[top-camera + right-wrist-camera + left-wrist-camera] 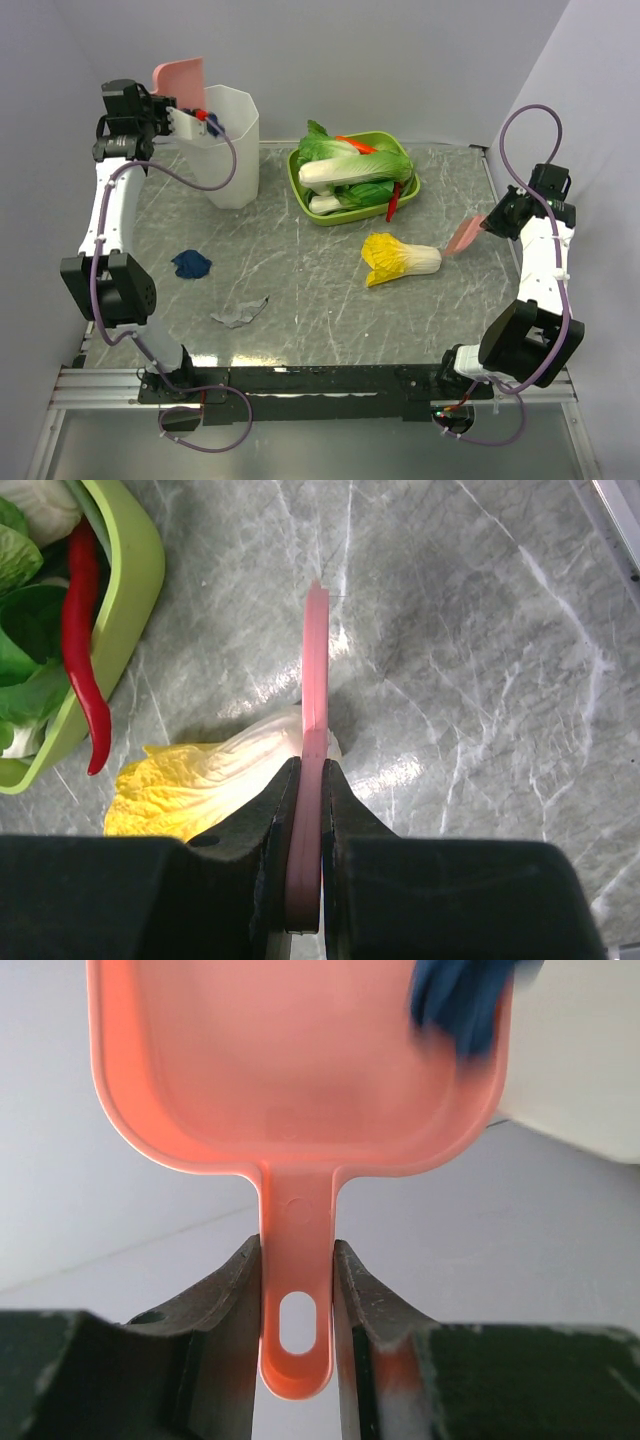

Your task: Sweep away the paper scraps from the table

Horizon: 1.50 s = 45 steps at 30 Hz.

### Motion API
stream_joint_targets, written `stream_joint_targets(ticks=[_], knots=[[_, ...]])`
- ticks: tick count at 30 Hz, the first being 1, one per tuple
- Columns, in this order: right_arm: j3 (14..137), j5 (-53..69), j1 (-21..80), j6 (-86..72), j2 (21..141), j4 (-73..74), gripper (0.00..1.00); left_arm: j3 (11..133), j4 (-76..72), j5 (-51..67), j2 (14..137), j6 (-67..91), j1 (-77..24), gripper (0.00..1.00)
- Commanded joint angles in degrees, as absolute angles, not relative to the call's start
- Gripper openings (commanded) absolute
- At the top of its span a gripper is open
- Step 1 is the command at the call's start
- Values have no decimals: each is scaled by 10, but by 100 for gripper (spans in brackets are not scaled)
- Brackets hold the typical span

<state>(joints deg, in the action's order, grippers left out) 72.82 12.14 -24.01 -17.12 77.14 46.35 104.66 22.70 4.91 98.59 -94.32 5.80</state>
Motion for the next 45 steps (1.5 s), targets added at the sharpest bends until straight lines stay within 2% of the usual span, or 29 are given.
stream_joint_targets(ticks=[1, 9, 13, 18, 22, 26, 32, 39, 45], knots=[[730, 130, -245, -184, 739, 454, 0, 1020, 157, 58, 947, -1008, 58, 1], [742, 137, -245, -188, 740, 454, 0, 1020, 44, 54, 937, -910, 55, 1], [760, 143, -244, -182, 735, 444, 0, 1016, 6, 31, 912, -744, 54, 1], [821, 151, -210, -174, 726, 435, 0, 1013, 106, -32, 868, -499, 54, 1], [872, 127, -101, -115, 731, 424, 0, 913, 174, -43, 768, -346, 54, 1], [914, 118, 86, -62, 744, 394, 0, 843, 278, -36, 700, -233, 54, 1], [963, 207, 286, 2, 818, 364, 0, 763, 383, -20, 613, -142, 62, 1], [1026, 340, 424, 22, 938, 367, 0, 716, 422, -19, 561, -31, 95, 1], [1063, 351, 491, -17, 1033, 353, 0, 675, 455, -47, 549, -5, 101, 1]])
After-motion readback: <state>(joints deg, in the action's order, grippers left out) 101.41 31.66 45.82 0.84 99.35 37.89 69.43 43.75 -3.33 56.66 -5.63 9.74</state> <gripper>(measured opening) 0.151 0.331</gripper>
